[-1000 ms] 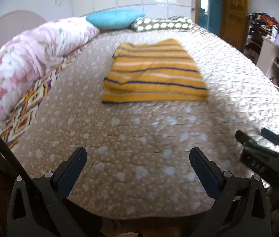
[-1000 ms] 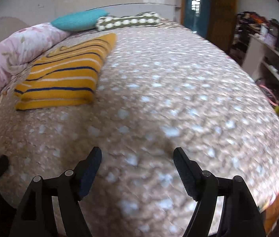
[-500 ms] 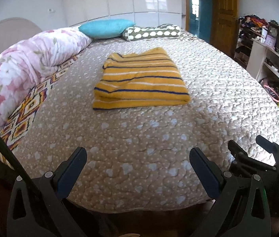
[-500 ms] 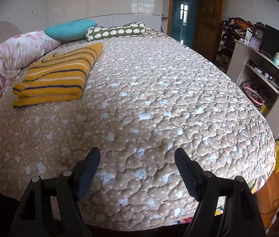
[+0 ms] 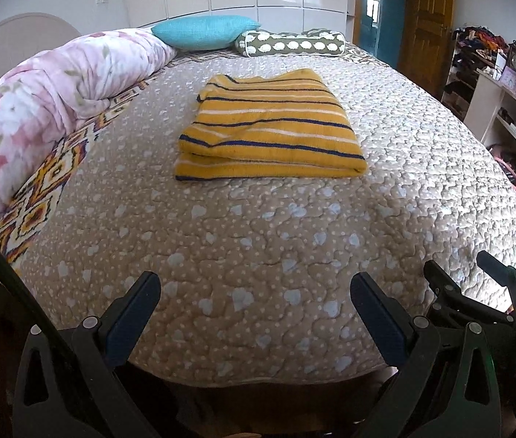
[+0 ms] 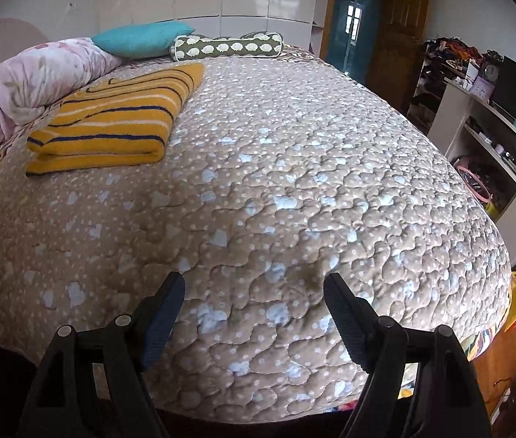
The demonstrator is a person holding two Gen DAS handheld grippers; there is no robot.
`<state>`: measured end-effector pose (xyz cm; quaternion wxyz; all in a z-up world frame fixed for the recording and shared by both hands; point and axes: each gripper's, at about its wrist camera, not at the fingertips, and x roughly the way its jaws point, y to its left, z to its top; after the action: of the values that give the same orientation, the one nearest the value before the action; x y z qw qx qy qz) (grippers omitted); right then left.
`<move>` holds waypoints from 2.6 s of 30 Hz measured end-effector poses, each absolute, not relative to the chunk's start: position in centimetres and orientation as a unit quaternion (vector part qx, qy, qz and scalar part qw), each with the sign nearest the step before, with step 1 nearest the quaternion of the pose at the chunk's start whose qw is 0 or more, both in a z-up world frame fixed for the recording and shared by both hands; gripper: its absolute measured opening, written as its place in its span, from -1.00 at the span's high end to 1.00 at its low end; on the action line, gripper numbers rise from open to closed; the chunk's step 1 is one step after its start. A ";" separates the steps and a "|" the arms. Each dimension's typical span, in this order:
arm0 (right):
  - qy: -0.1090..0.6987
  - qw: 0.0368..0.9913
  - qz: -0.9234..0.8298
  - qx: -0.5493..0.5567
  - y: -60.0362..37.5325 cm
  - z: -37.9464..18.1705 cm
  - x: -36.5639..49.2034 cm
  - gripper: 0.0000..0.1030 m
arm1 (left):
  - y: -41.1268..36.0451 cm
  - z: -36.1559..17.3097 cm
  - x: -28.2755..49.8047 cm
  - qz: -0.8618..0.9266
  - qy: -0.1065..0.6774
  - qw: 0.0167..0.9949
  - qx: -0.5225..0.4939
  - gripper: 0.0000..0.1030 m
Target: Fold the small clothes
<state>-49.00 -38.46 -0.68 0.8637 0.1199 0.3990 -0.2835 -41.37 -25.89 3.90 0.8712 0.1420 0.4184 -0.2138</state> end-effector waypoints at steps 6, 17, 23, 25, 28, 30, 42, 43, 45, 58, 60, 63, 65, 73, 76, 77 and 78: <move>0.398 0.865 -0.282 0.115 -38.2 -0.7 -48.8 -0.61 | -25.9 3.8 -41.3 -0.212 0.419 0.871 0.144 -1.00; 0.399 0.867 -0.278 0.109 -37.9 -1.0 -48.7 -0.62 | -25.8 3.3 -41.0 -0.196 0.426 0.870 0.153 -1.00; 0.400 0.866 -0.278 0.109 -37.8 -1.1 -48.6 -0.64 | -24.7 3.5 -40.1 -0.169 0.418 0.879 0.155 -1.00; 0.401 0.867 -0.277 0.106 -37.7 -1.1 -48.5 -0.64 | -24.1 3.7 -39.6 -0.157 0.414 0.883 0.153 -1.00; 0.403 0.869 -0.270 0.100 -37.5 -0.9 -48.0 -0.65 | -23.3 3.6 -39.3 -0.149 0.416 0.884 0.154 -1.00; 0.408 0.871 -0.254 0.105 -37.8 -0.5 -47.1 -0.65 | -23.0 3.1 -39.3 -0.150 0.423 0.880 0.157 -1.00; 0.429 0.877 -0.208 0.050 -36.3 0.8 -41.7 -0.67 | -21.5 0.8 -38.5 -0.147 0.461 0.863 0.147 -1.00; 0.432 0.876 -0.207 0.046 -36.3 0.8 -41.5 -0.67 | -21.6 0.7 -38.6 -0.150 0.462 0.862 0.149 -1.00; 0.435 0.875 -0.209 0.044 -36.3 0.7 -41.3 -0.67 | -21.7 0.6 -38.6 -0.155 0.462 0.860 0.151 -1.00; 0.448 0.868 -0.208 0.046 -36.2 0.0 -40.4 -0.68 | -22.0 -1.0 -38.4 -0.169 0.492 0.840 0.153 -1.00; 0.449 0.868 -0.209 0.044 -36.1 -0.2 -40.3 -0.68 | -22.0 -1.1 -38.3 -0.170 0.495 0.839 0.151 -1.00; 0.450 0.868 -0.205 0.045 -36.2 -0.3 -40.1 -0.69 | -22.1 -1.3 -38.3 -0.171 0.499 0.836 0.151 -1.00; 0.453 0.868 -0.199 0.049 -36.6 -0.3 -39.7 -0.73 | -22.1 -1.4 -38.3 -0.171 0.501 0.835 0.152 -1.00; 0.468 0.861 -0.191 0.056 -37.8 -0.8 -38.4 -0.86 | -22.1 -1.7 -38.0 -0.173 0.507 0.831 0.149 -1.00; 0.467 0.862 -0.190 0.056 -37.8 -0.9 -38.5 -0.86 | -22.1 -1.9 -37.9 -0.174 0.509 0.830 0.147 -1.00; 0.468 0.861 -0.189 0.058 -37.9 -1.0 -38.5 -0.87 | -22.1 -1.9 -37.8 -0.174 0.510 0.830 0.147 -1.00; 0.468 0.861 -0.189 0.061 -38.0 -1.0 -38.5 -0.87 | -22.1 -2.0 -37.8 -0.175 0.510 0.829 0.146 -1.00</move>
<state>-38.53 -37.95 -1.03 0.8610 0.0610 0.4683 -0.1885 -37.79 -22.09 -1.96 0.8294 0.1459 0.5102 -0.1747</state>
